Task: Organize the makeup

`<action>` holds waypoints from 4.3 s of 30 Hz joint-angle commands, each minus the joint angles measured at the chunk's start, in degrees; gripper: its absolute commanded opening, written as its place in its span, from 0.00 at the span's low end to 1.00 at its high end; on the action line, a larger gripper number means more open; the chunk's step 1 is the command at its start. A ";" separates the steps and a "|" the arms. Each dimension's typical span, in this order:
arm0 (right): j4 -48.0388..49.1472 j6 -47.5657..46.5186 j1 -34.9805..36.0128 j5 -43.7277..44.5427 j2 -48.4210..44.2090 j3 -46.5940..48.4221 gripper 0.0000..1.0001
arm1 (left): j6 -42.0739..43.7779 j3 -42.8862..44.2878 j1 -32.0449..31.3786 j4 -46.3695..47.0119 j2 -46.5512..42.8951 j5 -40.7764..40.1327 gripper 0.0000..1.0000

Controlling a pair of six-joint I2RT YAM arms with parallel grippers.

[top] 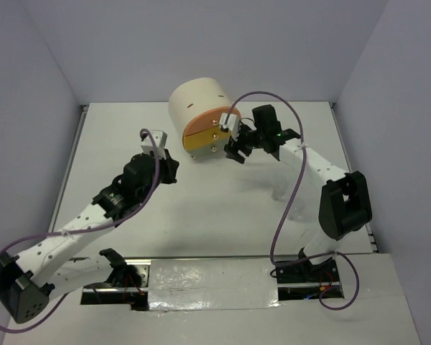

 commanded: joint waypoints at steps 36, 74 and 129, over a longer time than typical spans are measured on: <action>-7.16 7.27 -12.43 -15.83 -6.57 -0.59 0.34 | 41.40 33.70 2.24 -8.39 46.24 -1.79 0.80; 24.03 76.77 -8.39 -12.51 7.23 -8.94 0.83 | 1.41 4.26 3.65 1.63 2.56 1.47 0.80; 65.62 107.39 -6.54 -6.16 24.65 -18.23 0.24 | -5.27 1.10 4.09 -1.98 -4.65 -2.85 0.81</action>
